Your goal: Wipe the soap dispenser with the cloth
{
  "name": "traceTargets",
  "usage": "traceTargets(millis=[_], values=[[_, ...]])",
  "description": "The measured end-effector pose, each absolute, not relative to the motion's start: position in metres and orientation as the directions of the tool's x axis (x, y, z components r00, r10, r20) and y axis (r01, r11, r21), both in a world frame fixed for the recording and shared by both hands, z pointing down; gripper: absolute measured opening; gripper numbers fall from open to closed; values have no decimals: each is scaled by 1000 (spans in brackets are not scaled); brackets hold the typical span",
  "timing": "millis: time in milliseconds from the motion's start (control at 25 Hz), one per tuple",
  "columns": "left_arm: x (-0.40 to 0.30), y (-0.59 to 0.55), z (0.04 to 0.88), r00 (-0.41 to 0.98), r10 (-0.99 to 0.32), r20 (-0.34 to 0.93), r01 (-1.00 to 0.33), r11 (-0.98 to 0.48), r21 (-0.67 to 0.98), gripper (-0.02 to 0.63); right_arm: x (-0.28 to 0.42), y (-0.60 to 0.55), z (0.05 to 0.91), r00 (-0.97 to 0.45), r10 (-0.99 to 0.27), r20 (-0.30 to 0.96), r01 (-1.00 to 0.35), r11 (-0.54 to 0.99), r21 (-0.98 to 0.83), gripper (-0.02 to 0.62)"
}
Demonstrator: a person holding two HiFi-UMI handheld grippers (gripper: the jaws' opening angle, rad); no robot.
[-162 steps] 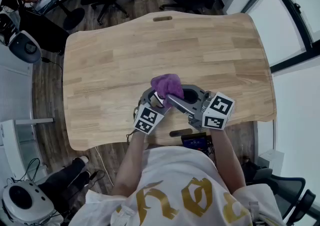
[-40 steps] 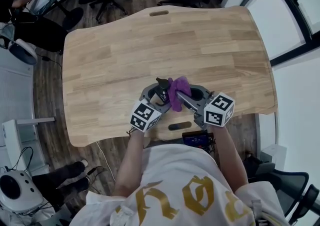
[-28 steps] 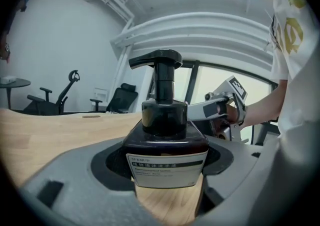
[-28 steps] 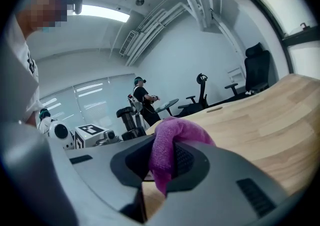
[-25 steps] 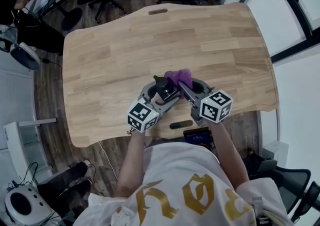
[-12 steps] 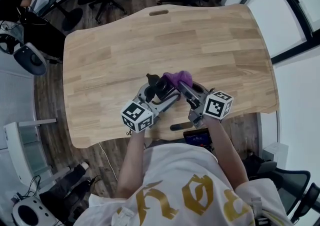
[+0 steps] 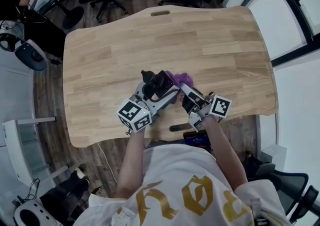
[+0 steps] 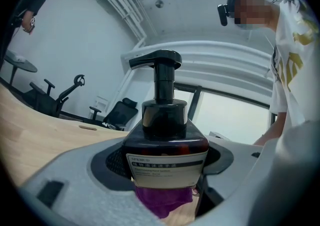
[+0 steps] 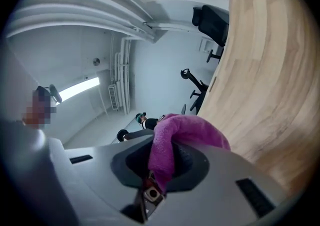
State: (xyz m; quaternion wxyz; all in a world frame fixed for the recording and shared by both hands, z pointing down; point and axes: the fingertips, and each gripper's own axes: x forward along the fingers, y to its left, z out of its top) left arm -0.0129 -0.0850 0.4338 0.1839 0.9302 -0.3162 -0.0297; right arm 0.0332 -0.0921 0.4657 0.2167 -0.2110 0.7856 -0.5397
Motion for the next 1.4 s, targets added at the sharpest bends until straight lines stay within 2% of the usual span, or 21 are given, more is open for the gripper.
traceTargets(millis=[240,480,1120,1400], values=[[-14,-91,424,795,-606,33,-571,-730,376,348,15,-73,461,-872,-466,-149,-35,364,-931,44],[-9,-88,416,807,-590,24,-557,-748,360,348,17,-67,455,-847,-466,-257,110,318,-942,44],[-1,-88,416,808,-589,13,-549,-745,380,348,13,-50,457,-870,-424,-250,122,307,-944,43],[6,-82,412,821,-571,17,-537,-761,363,348,29,-58,452,-831,-479,-283,134,321,-937,43]])
